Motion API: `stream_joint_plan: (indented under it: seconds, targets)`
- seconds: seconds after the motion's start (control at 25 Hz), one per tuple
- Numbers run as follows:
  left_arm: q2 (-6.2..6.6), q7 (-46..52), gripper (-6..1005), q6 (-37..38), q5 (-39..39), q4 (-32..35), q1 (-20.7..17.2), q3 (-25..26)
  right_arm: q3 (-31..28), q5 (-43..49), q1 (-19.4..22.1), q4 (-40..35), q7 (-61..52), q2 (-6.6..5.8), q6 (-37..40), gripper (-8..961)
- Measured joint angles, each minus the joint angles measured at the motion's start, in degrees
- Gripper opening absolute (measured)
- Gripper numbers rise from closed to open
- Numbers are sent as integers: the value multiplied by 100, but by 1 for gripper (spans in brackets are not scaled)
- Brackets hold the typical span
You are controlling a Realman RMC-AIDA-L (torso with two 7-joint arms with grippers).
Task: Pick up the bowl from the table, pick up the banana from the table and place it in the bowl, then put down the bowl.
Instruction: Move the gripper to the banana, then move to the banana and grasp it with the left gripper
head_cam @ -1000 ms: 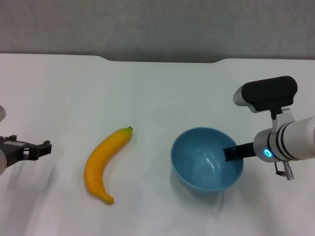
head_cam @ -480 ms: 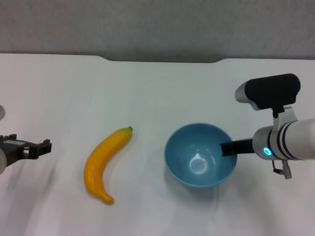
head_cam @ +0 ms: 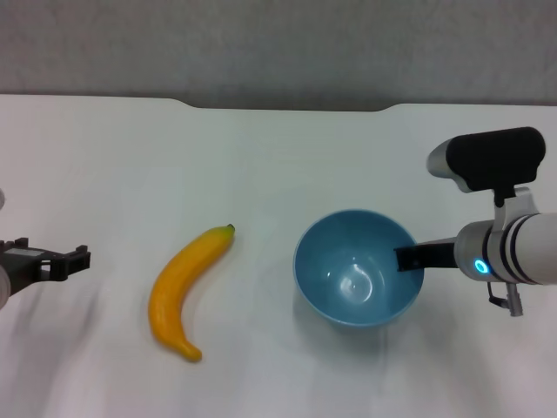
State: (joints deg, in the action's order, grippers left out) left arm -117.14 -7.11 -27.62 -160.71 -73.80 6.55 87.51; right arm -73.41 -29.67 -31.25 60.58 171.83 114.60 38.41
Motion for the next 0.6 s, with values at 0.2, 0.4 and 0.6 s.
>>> stream_joint_plan:
  seconds: [0.2, 0.4, 0.6]
  targets:
    - [7, -23, 907, 166, 312, -52, -31, -215, -139, 232, 415, 628, 0, -7, -74, 32]
    - [20, -383, 907, 221, 810, -263, -61, -566, -219, 435, 709, 1112, 0, -9, -178, 32]
    - [23, -1346, 907, 337, 1650, -245, -3, -959, -220, 461, 802, 1242, 0, -13, -225, 32]
